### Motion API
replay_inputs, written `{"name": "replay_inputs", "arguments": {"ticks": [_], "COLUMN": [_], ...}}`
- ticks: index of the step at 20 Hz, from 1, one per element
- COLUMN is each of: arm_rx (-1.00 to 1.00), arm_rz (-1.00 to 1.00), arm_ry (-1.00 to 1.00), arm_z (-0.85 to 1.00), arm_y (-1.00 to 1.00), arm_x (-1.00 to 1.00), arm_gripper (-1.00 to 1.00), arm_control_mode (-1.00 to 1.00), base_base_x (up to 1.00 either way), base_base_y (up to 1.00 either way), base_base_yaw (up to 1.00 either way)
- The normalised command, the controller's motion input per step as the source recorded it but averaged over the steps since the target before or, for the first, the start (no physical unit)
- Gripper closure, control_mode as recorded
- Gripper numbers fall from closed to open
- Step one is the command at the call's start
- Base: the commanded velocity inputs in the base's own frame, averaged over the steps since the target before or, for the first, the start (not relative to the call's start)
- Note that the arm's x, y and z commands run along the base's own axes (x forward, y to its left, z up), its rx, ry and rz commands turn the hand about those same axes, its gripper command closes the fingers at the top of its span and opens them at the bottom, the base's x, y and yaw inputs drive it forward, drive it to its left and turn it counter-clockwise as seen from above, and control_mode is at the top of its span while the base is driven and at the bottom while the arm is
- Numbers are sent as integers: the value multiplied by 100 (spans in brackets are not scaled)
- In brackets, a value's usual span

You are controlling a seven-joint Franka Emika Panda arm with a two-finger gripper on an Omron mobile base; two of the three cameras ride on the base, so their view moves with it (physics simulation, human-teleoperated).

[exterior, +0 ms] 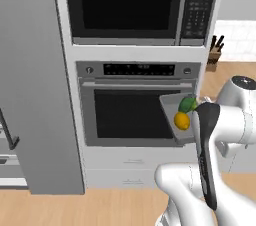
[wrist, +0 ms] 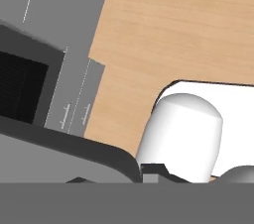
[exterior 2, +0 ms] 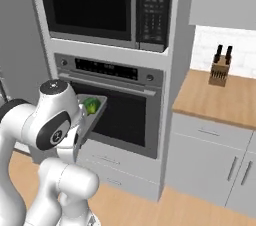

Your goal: Take the meat container that has the chicken drumstick and place it on the second highest rack of the freezer. Then take the vegetable container that has the lemon and broccoli and place it on the highest rack of the freezer.

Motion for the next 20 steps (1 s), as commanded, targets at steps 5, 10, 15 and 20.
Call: {"name": "replay_inputs", "arguments": {"ticks": [5, 10, 15, 20], "arm_rx": [0, 0, 0, 0], "arm_rz": [0, 0, 0, 0], "arm_ry": [0, 0, 0, 0], "arm_z": [0, 0, 0, 0], "arm_y": [0, 0, 0, 0], "arm_x": [0, 0, 0, 0], "arm_gripper": [100, 100, 100, 100], "arm_control_mode": [100, 100, 100, 100], "base_base_x": [0, 19, 46, 46], "base_base_y": [100, 100, 100, 100], "base_base_yaw": [39, 32, 30, 18]}}
